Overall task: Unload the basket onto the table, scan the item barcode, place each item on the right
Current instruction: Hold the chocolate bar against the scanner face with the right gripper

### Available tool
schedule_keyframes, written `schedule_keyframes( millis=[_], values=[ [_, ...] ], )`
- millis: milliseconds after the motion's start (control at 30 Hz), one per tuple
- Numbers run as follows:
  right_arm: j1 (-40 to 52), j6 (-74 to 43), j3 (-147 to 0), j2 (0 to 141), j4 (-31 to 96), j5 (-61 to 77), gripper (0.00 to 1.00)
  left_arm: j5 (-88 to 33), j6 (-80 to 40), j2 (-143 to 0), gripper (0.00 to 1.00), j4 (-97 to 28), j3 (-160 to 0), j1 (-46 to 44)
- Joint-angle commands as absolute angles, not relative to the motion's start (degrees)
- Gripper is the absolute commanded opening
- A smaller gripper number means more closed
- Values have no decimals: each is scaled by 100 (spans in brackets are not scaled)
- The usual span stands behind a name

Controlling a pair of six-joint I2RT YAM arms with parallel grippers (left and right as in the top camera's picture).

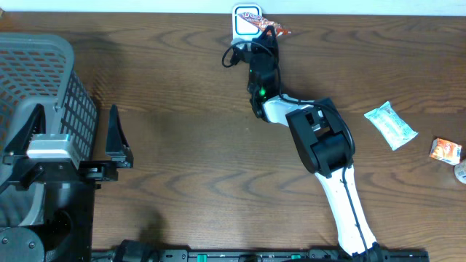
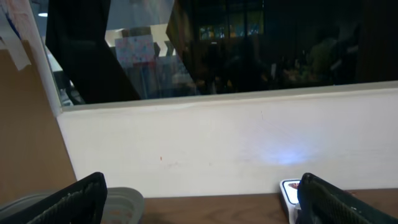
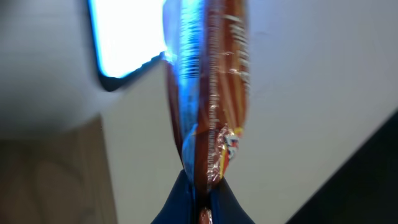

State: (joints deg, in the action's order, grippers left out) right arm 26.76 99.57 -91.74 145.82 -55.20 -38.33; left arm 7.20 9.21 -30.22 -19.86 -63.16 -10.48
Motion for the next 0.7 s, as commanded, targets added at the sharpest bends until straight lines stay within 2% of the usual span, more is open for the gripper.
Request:
schedule_keyframes(
  millis=[0, 533, 667],
  values=[
    [2794, 10033, -9255, 14881, -5312, -3798, 2, 705, 934, -2987, 98, -2067, -6305, -1020],
    [2864, 10064, -9251, 14927, -3988, -3892, 2, 705, 934, -2985, 98, -2075, -6305, -1020],
    [2930, 10062, -9251, 14925, -4036, -3879, 2, 705, 934, -2987, 98, -2073, -6305, -1020]
  ],
)
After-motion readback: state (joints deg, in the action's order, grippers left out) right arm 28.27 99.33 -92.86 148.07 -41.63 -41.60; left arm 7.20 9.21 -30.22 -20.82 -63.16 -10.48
